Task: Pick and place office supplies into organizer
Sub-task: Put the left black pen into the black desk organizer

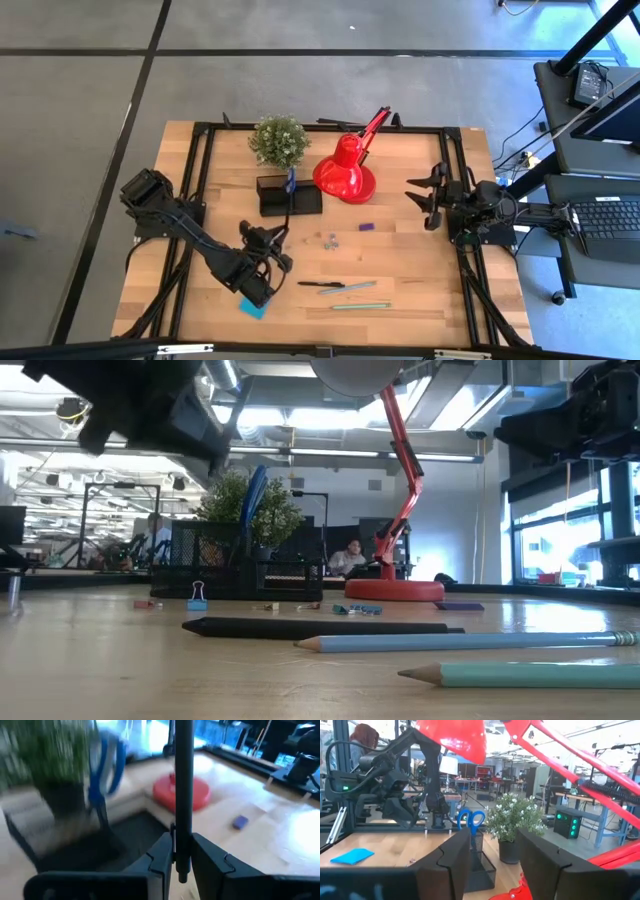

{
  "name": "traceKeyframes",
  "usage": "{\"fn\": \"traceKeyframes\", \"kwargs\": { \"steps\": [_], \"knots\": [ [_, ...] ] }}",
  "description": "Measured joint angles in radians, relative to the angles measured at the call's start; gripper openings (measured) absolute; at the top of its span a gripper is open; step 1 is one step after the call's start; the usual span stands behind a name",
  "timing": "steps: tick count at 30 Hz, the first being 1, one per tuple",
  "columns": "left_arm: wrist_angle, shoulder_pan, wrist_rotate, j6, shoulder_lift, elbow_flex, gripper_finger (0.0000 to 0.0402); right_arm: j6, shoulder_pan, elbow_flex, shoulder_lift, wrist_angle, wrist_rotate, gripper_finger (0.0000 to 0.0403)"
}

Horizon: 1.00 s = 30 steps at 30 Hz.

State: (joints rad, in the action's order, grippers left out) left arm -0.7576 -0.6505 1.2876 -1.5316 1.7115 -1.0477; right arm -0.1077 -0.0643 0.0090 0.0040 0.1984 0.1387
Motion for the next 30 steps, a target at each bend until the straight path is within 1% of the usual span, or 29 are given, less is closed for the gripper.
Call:
{"fn": "traceKeyframes", "kwargs": {
  "steps": [2, 6, 9, 12, 16, 18, 21, 25, 28, 30],
  "knots": [
    [-0.001, 0.004, 0.058, 0.110, 0.000, 0.000, 0.0058, -0.029, 0.000, 0.000, 0.000, 0.018, 0.001, 0.0162],
    [-0.002, 0.021, 0.132, 0.399, 0.000, -0.001, 0.0058, -0.060, 0.000, 0.000, 0.000, 0.071, 0.002, 0.0162],
    [-0.002, 0.040, 0.167, 0.622, -0.001, -0.001, 0.0058, -0.061, 0.000, 0.000, 0.000, 0.089, 0.002, 0.0162],
    [-0.002, 0.063, 0.194, 0.790, -0.001, -0.001, 0.0058, -0.081, 0.000, 0.000, 0.000, 0.091, 0.002, 0.0162],
    [-0.003, 0.090, 0.198, 0.933, -0.014, -0.001, 0.0058, -0.082, 0.000, 0.000, 0.000, 0.091, 0.002, 0.0162],
    [-0.010, 0.098, 0.229, 0.988, -0.032, -0.001, 0.0058, -0.077, 0.000, 0.000, 0.000, 0.091, 0.001, 0.0162],
    [-0.052, 0.097, 0.283, 1.038, -0.091, -0.002, 0.0058, -0.054, 0.000, 0.000, 0.000, 0.091, 0.001, 0.0162],
    [-0.117, 0.097, 0.271, 1.105, -0.203, -0.002, 0.0058, -0.053, 0.000, 0.000, 0.000, 0.092, 0.001, 0.0162],
    [-0.142, 0.110, 0.239, 1.229, -0.279, -0.002, 0.0058, -0.055, 0.000, 0.000, 0.000, 0.099, 0.001, 0.0162],
    [-0.145, 0.122, 0.205, 1.346, -0.323, -0.002, 0.0058, -0.056, 0.000, 0.000, 0.000, 0.104, 0.001, 0.0162]
  ]
}}
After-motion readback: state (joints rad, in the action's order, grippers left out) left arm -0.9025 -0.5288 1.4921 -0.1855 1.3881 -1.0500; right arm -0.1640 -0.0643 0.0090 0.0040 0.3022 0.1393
